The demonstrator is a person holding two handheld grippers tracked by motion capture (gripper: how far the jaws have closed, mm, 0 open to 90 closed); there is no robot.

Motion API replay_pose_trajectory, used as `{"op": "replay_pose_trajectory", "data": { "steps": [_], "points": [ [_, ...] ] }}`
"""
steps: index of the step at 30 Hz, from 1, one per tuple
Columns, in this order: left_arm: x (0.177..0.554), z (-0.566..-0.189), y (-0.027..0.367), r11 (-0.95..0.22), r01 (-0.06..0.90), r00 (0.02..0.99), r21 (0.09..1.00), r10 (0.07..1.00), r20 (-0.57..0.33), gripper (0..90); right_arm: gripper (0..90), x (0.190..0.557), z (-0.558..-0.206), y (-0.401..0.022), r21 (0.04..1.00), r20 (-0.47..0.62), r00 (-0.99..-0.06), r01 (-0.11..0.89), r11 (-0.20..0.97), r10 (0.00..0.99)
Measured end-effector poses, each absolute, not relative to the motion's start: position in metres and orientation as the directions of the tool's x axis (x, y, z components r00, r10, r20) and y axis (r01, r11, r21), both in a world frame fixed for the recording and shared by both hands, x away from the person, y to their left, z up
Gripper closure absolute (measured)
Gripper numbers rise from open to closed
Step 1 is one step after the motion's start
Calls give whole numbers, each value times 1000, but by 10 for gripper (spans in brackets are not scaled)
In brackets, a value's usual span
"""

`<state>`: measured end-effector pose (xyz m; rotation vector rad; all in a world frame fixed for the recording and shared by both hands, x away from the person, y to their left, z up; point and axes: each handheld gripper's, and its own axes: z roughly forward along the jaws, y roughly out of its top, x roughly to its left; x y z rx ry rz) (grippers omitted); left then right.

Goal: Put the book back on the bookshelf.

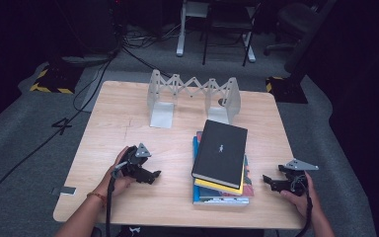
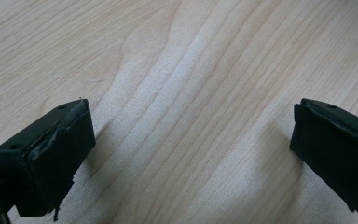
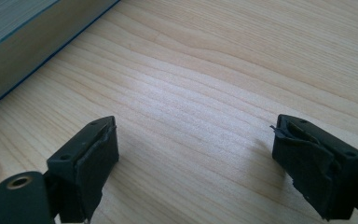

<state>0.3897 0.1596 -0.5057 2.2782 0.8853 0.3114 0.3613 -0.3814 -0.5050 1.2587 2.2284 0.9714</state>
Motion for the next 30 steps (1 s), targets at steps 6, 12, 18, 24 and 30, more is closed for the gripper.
{"op": "replay_pose_trajectory", "data": {
  "steps": [6, 12, 18, 24, 30],
  "points": [
    [387, -506, 163, -567, 492, 764, 661, 645, -16, 1, 145, 359, -505, -380, 735, -6, -493, 588, 338, 870],
    [386, -506, 163, -574, 484, 774, 660, 634, -15, 1, 152, 355, -504, -383, 732, -19, -484, 589, 343, 875],
    [386, -506, 163, -589, 464, 795, 662, 606, -18, 2, 231, 348, -489, -385, 750, -10, -491, 573, 331, 871],
    [385, -506, 163, -588, 464, 794, 663, 608, -15, 3, 248, 340, -461, -373, 797, -11, -535, 506, 330, 845],
    [381, -506, 164, -608, 438, 817, 662, 576, -12, 5, 264, 336, -435, -357, 828, -25, -577, 446, 340, 816]
  ]
}}
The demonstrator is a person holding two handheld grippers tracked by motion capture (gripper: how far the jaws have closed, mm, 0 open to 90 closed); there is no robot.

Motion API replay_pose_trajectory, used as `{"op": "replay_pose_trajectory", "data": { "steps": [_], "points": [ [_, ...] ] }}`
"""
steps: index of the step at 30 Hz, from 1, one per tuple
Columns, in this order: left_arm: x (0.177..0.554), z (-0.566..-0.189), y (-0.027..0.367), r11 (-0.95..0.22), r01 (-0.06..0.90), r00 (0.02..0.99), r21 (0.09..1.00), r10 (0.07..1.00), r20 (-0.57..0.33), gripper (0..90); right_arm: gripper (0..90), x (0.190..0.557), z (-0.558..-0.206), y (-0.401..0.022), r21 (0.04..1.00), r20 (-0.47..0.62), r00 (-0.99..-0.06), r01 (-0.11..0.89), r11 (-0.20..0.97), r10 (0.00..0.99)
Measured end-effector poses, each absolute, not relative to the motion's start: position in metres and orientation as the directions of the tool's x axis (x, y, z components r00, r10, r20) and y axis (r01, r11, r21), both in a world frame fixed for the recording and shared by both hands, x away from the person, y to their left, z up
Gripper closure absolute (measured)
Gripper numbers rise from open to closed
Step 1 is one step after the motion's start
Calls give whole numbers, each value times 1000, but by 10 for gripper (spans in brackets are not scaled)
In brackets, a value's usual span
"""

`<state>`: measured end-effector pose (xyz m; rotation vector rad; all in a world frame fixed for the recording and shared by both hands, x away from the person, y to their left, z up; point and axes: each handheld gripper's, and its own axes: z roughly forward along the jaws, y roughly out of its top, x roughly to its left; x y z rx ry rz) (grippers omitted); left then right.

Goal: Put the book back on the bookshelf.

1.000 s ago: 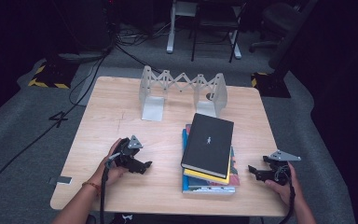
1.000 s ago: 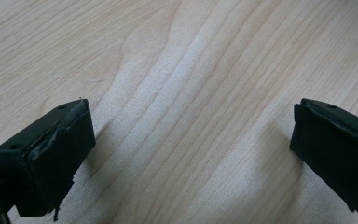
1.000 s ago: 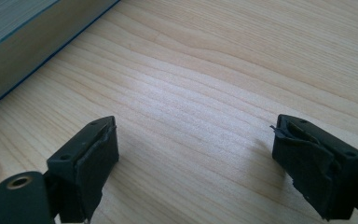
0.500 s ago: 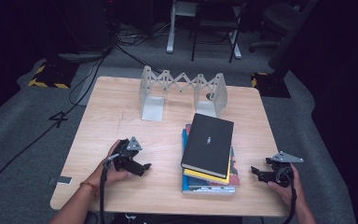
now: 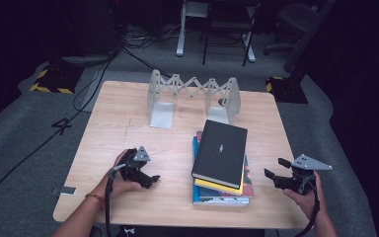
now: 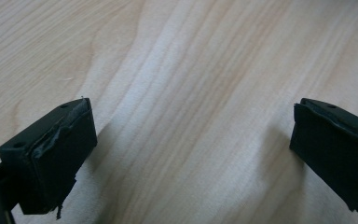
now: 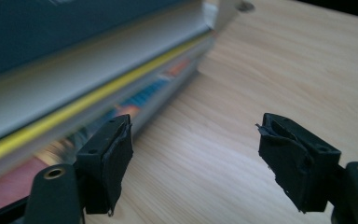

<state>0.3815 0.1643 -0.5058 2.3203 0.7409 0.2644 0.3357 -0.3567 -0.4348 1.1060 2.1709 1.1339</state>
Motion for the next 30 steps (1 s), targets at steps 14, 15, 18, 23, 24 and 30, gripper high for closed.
{"op": "replay_pose_trajectory", "data": {
  "steps": [14, 15, 18, 23, 24, 30],
  "points": [
    [381, -506, 164, -608, 439, 818, 662, 576, -14, 5, 233, 338, -389, -288, 856, -53, -717, 326, 402, 695],
    [381, -506, 164, -608, 439, 817, 661, 576, -14, 5, 213, 342, -389, -279, 838, -64, -721, 337, 430, 690],
    [381, -506, 164, -605, 442, 816, 662, 578, -17, 9, 208, 347, -390, -275, 831, -44, -726, 354, 429, 686],
    [383, -505, 162, -595, 457, 801, 662, 598, -16, 42, 176, 359, -403, -271, 795, 12, -728, 423, 436, 686],
    [383, -504, 162, -590, 457, 799, 666, 601, -16, 42, 171, 360, -406, -269, 783, 12, -732, 431, 449, 681],
    [384, -502, 157, -598, 431, 807, 675, 590, 7, 161, 91, 369, -414, -259, 778, 56, -744, 451, 438, 665]
  ]
}}
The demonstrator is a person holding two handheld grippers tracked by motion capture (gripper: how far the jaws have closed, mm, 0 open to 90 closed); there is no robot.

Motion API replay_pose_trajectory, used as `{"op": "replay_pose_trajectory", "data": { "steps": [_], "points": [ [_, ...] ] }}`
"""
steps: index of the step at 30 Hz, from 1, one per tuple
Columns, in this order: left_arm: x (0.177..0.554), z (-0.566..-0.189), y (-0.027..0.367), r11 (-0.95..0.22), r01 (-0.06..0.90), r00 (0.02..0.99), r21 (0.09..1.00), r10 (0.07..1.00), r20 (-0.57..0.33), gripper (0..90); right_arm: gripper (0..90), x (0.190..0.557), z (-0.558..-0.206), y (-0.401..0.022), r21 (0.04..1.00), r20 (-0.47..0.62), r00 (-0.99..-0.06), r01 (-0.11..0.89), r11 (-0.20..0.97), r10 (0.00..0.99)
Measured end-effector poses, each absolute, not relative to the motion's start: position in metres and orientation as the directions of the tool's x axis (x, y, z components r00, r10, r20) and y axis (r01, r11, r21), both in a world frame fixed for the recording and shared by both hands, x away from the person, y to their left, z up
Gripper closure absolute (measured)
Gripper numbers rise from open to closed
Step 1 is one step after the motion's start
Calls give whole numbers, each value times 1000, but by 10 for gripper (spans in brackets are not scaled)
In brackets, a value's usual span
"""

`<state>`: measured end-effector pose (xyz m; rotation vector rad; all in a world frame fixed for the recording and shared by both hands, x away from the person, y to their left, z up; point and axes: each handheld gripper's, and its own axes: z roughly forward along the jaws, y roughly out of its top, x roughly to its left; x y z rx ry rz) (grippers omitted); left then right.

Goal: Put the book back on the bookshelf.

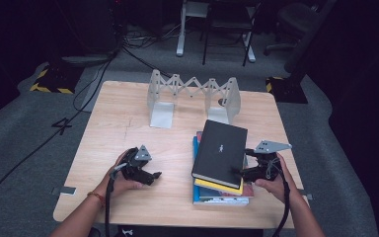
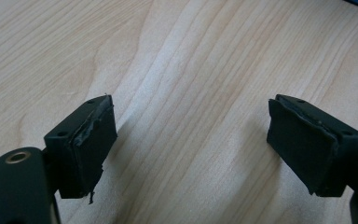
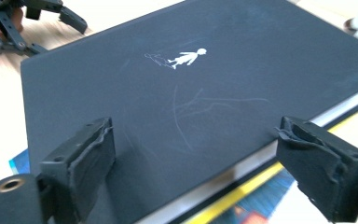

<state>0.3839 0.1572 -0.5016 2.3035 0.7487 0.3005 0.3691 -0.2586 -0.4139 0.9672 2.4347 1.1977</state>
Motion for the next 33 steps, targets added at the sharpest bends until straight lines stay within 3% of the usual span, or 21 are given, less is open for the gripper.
{"op": "replay_pose_trajectory", "data": {
  "steps": [4, 8, 13, 19, 33],
  "points": [
    [390, -497, 147, -603, 418, 820, 680, 572, 3, 168, 0, 380, -418, -261, 753, 120, -733, 507, 421, 669],
    [399, -489, 131, -606, 381, 832, 698, 554, 26, 174, 0, 386, -419, -265, 747, 143, -748, 511, 425, 648],
    [409, -483, 109, -609, 348, 839, 712, 542, 53, 191, 0, 398, -426, -269, 728, 253, -750, 564, 390, 611],
    [420, -477, 86, -612, 303, 846, 730, 526, 90, 240, 0, 399, -424, -267, 724, 239, -756, 557, 408, 609],
    [442, -478, 62, -532, 327, 830, 781, 556, 32, 276, 5, 401, -421, -255, 746, 166, -806, 479, 462, 568]
  ]
}}
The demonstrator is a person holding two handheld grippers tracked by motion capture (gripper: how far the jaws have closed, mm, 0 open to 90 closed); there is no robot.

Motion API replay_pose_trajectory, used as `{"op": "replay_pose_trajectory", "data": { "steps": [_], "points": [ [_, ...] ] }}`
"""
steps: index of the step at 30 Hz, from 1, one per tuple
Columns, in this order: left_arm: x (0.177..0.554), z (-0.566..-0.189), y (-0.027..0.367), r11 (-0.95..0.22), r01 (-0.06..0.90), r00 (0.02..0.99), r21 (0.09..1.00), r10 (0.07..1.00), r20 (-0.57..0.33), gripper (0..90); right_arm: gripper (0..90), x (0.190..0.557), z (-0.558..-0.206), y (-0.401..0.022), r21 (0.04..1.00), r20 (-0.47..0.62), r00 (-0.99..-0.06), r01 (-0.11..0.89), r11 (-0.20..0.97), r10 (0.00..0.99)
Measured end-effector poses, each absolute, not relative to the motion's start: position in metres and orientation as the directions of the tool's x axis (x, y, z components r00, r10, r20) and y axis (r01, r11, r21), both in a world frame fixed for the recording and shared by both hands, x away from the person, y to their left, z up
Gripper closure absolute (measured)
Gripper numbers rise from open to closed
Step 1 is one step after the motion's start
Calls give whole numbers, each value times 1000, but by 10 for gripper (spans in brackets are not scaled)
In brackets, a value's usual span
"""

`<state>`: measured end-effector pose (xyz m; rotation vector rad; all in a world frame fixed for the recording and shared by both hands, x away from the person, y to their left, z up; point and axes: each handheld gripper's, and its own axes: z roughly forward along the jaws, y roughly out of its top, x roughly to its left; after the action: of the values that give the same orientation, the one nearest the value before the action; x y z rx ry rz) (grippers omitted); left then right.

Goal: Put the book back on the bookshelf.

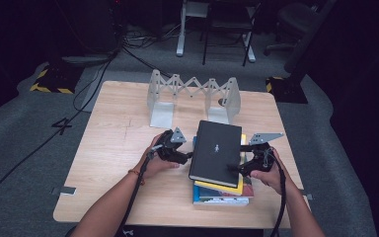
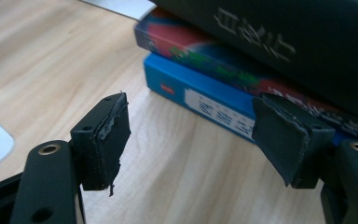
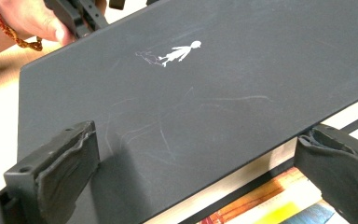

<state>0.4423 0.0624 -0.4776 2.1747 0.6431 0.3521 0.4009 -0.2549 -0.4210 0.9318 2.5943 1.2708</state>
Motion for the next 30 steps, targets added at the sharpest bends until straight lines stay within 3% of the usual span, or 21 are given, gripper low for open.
{"op": "replay_pose_trajectory", "data": {
  "steps": [10, 25, 28, 30],
  "points": [
    [460, -475, 49, -533, 317, 809, 785, 584, 70, 287, 5, 399, -420, -254, 757, 136, -815, 453, 471, 564],
    [499, -473, 43, -485, 398, 776, 779, 631, -3, 301, 5, 396, -420, -255, 789, 97, -829, 401, 465, 551],
    [501, -474, 45, -469, 391, 789, 792, 614, -26, 334, 5, 395, -420, -255, 797, 81, -834, 383, 468, 545],
    [499, -475, 46, -466, 360, 810, 808, 586, -23, 420, 5, 394, -418, -254, 800, 68, -837, 372, 472, 543]
  ]
}}
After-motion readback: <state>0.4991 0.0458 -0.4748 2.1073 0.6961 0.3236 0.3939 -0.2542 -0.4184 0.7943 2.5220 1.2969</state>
